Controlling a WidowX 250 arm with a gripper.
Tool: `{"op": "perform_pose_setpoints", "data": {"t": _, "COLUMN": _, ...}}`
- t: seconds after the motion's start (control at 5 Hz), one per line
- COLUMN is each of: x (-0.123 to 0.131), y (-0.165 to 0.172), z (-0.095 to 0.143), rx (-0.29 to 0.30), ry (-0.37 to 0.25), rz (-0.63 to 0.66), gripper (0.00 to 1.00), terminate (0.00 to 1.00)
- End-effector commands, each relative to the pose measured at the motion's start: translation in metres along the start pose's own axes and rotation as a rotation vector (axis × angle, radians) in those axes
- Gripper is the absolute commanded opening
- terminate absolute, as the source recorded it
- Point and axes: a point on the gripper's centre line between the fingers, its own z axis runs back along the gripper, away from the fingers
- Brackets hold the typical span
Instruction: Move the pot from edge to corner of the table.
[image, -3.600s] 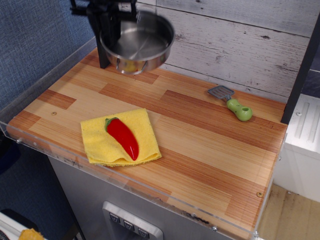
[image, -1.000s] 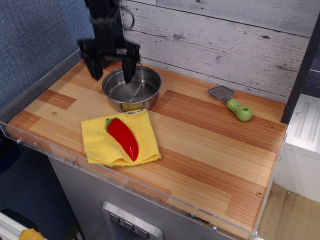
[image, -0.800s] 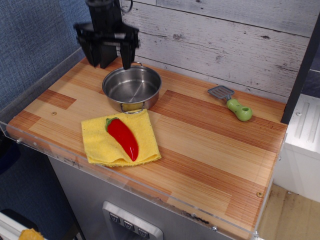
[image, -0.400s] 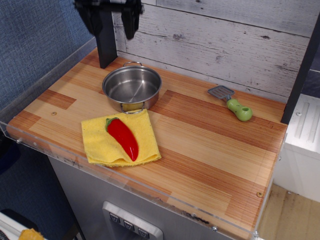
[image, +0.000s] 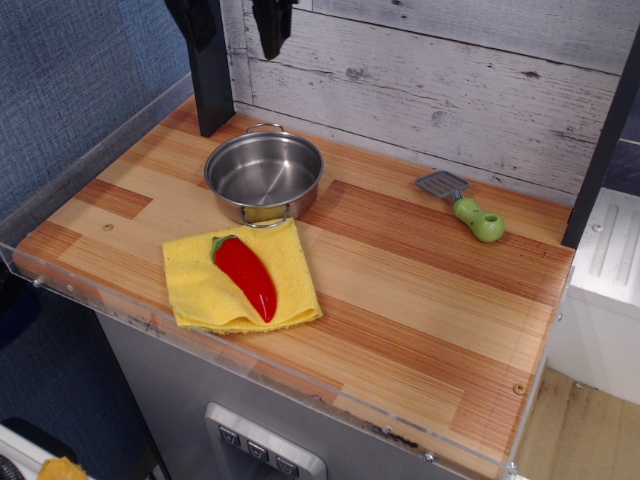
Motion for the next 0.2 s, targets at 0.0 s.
{"op": "perform_pose_setpoints", "data": {"t": 0.0, "x": -0.0063, "y": 0.0036, "z": 0.0183, "rx": 0.007, "ry": -0.048, "rz": 0.001, "gripper": 1.00, "terminate": 1.00}}
